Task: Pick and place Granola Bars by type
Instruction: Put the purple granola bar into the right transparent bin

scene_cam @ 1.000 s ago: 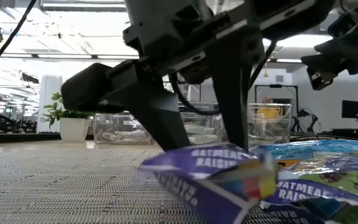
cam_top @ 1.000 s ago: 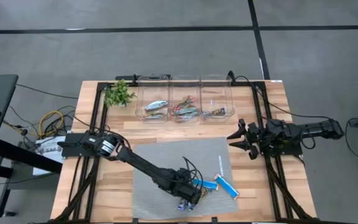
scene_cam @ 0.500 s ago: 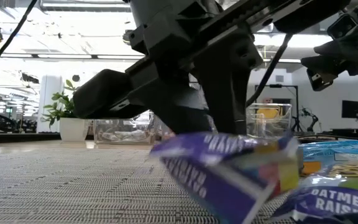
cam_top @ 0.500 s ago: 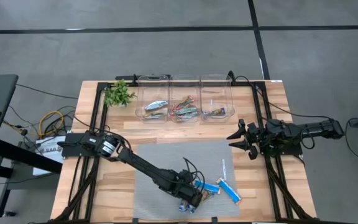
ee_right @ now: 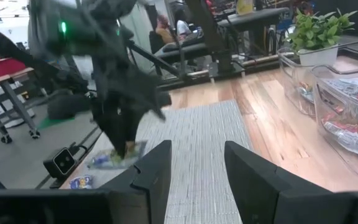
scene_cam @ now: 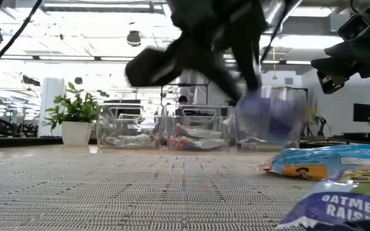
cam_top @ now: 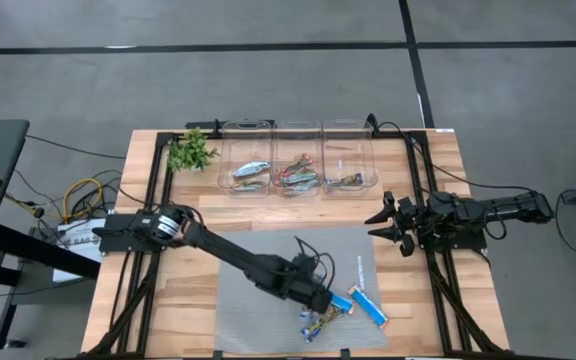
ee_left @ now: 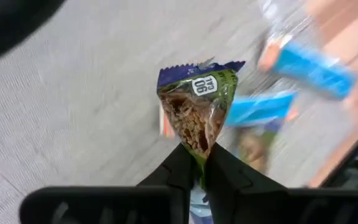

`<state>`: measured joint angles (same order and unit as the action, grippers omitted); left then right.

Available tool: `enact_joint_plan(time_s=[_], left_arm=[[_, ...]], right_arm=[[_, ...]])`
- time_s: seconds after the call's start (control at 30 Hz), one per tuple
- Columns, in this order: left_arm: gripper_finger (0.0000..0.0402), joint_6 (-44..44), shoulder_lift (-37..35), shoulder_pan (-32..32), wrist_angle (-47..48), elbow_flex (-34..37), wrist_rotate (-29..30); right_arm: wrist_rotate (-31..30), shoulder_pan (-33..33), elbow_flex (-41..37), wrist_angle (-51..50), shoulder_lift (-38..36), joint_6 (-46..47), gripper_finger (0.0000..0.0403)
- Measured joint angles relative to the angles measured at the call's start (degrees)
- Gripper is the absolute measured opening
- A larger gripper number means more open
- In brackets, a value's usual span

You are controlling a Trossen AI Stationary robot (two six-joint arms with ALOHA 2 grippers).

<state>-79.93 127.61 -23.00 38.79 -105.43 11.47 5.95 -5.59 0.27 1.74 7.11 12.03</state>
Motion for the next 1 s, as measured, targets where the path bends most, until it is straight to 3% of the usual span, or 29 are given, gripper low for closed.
enact_joint_plan(time_s=[0.4, 0.7, 0.9, 1.0], left_arm=[[0.0005, 8.6, -7.6, 6.0, -0.5, -0.1, 11.3], [0.0009, 17.7, -11.4, 13.0, -6.4, -0.1, 21.8], [0.001, 31.6, -12.3, 18.7, -19.3, -0.2, 21.8], [0.001, 40.7, -12.3, 21.7, -26.8, -0.2, 18.7]], right_arm=[[0.0, 0.0, 0.0, 0.0, 0.0, 0.0, 0.0142], [0.0, 0.0, 0.0, 0.0, 0.0, 0.0, 0.0144], [0.0, 0.0, 0.0, 0.0, 0.0, 0.0, 0.0142], [0.0, 0.0, 0.0, 0.0, 0.0, 0.0, 0.0141]])
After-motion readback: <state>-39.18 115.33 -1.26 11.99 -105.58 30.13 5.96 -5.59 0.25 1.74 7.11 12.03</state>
